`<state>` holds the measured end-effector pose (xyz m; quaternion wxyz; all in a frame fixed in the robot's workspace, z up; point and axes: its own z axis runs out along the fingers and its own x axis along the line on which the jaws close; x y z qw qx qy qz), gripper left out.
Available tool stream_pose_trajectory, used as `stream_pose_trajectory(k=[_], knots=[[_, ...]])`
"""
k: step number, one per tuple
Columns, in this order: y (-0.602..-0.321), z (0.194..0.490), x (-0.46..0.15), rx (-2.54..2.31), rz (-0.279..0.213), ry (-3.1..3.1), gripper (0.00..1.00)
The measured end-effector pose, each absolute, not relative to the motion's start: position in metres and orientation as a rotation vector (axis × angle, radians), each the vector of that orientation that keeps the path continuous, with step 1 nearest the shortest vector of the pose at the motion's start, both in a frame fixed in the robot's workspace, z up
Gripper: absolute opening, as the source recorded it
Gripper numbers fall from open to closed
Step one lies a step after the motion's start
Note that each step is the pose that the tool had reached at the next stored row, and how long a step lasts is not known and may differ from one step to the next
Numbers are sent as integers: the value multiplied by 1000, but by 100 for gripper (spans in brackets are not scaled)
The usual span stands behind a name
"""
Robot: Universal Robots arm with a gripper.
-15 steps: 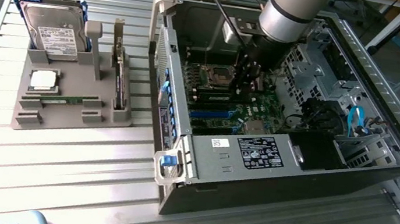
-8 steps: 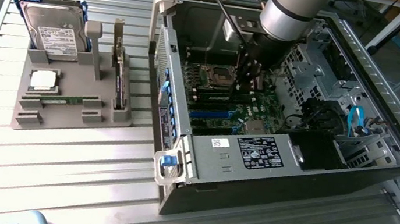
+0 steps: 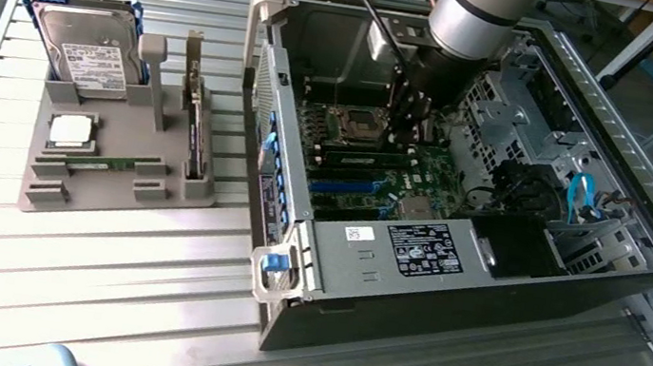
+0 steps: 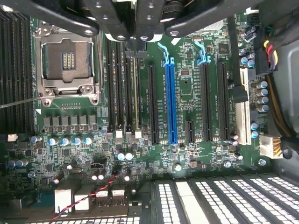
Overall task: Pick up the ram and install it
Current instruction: 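Insert the ram into the slot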
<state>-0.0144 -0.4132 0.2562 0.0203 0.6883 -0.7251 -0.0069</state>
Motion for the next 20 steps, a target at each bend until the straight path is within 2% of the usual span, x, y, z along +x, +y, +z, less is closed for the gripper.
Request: stream_pose_trajectory(k=[20], knots=[[-414,257,11,2127,-40,-2239,11]])
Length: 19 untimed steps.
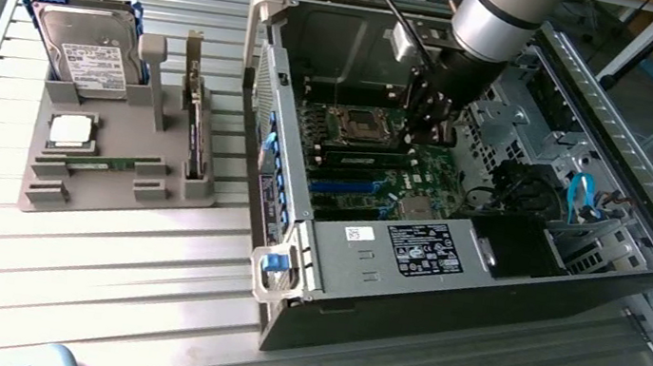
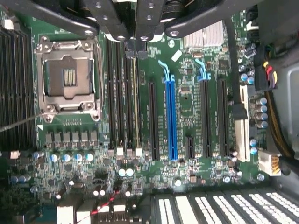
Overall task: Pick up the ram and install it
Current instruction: 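Insert the ram into the slot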
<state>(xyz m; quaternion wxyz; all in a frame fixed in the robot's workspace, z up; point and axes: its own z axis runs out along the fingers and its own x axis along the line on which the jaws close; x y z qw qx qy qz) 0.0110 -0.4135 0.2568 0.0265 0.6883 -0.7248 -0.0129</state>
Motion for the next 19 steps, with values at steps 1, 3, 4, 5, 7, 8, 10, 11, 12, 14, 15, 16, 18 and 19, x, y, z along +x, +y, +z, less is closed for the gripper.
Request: stream_pose_trajectory(k=[1,3,4,5,7,8,10,11,12,14,15,16,18,19], knots=[[-414,257,13,2126,-41,-2239,11],[-414,257,16,2125,-44,-2237,11],[-414,257,18,2124,-45,-2236,11],[-414,257,19,2123,-46,-2236,11],[-414,257,21,2123,-48,-2235,11],[-414,257,23,2122,-48,-2235,11],[-414,257,27,2122,-50,-2234,11],[-414,257,28,2121,-50,-2234,11],[-414,257,30,2121,-50,-2234,11],[-414,257,33,2121,-51,-2233,11],[-414,257,36,2120,-53,-2233,11],[-414,257,40,2119,-55,-2232,11],[-414,257,44,2118,-57,-2231,11],[-414,257,45,2118,-57,-2230,11]])
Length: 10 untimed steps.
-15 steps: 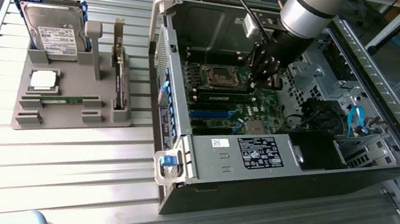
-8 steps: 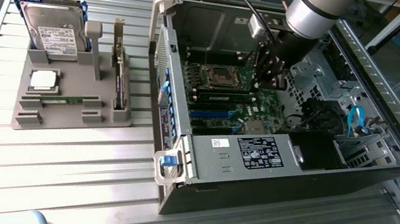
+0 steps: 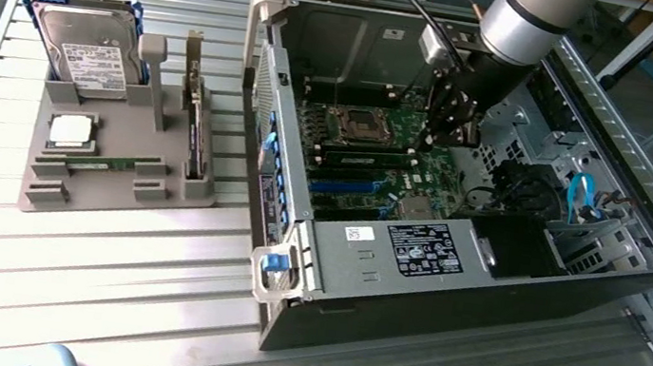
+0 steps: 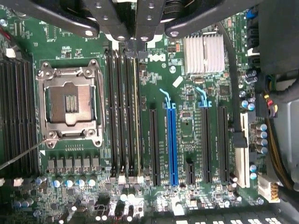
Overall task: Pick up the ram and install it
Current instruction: 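Insert the ram into the slot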
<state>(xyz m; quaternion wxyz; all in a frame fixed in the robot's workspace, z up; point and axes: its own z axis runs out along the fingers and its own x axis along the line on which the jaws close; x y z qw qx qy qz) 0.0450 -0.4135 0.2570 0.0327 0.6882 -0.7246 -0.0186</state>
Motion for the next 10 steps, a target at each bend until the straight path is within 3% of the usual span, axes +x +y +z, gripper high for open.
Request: stream_pose_trajectory(k=[10], knots=[[-414,257,60,2114,-65,-2226,11]])
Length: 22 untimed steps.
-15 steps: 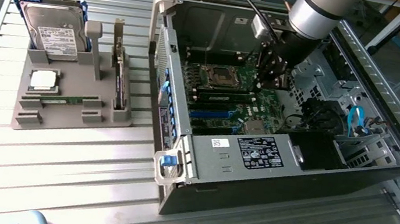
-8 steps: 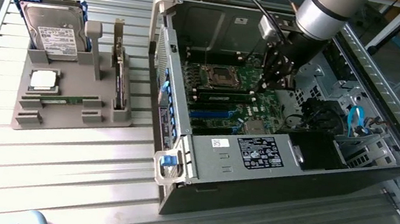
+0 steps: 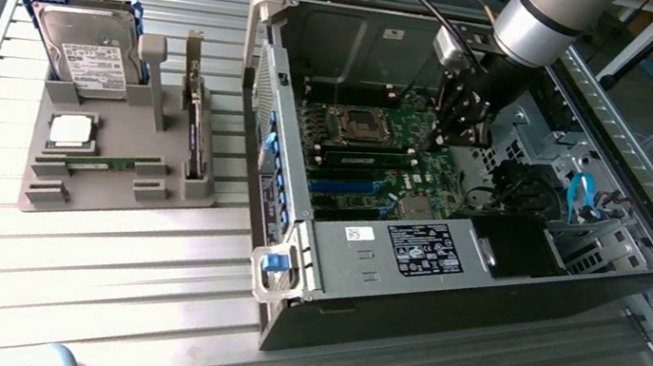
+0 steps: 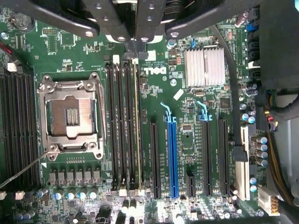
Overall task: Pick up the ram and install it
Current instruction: 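Insert the ram into the slot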
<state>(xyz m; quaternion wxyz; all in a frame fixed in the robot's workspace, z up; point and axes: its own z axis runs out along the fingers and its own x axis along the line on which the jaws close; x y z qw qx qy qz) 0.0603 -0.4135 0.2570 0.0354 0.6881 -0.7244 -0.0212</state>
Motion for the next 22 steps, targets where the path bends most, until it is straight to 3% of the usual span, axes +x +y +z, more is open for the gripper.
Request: stream_pose_trajectory(k=[22], knots=[[-414,257,77,2110,-74,-2222,11]])
